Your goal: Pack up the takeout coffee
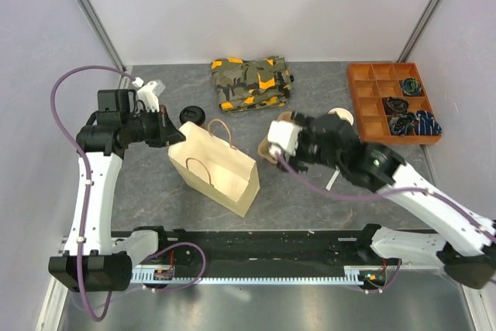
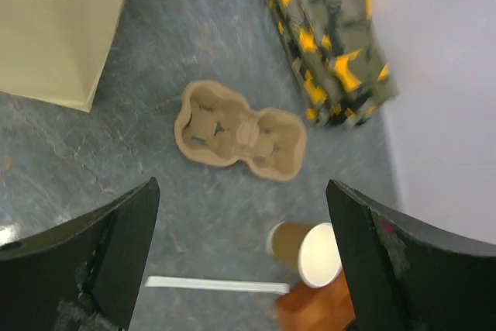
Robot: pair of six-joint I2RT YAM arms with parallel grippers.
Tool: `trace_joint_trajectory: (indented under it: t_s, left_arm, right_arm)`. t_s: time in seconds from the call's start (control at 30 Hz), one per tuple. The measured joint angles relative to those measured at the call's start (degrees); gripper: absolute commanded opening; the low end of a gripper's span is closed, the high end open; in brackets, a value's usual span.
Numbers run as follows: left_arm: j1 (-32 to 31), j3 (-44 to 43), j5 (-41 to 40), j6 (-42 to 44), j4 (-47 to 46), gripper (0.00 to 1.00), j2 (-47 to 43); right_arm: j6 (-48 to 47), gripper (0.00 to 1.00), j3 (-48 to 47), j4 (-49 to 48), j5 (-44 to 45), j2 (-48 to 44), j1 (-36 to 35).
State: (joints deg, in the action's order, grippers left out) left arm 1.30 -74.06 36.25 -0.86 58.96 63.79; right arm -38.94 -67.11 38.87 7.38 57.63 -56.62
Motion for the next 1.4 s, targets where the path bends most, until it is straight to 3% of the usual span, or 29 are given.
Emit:
trace_joint_trajectory:
  t_s: [0.2,0.4,0.5,0.83,1.4]
  left_arm:
    - [0.52,2.84,-1.16,-4.94,-3.43,0.02,-5.09]
    - [1.27,4.98,-1.27,-7.74,-3.89,0.02,-7.17]
    - [1.27,5.07,-1.16,-8.28,-4.02,0.02,-7.19]
    - [1.27,5.14,-0.13,-9.68,-4.92,0.02,-11.19]
    - [1.25,3.30,-0.74,-8.35,-4.02,0.02,-19.69]
  right_arm:
    - [9.73,0.86,-10.47,1.11,-14.05,16.44,20.96]
    - [9.42,0.68,-23.93,7.67,-24.85,33.59,29.09]
    - [7.69,0.64,-30.05,12.59,-27.61,41.59,32.15]
    - [8.13,0.54,-39.39,17.44,-26.93,57.90,36.26]
    - [14.88,0.55,-38.36,9.22,-18.16,64.46,36.72]
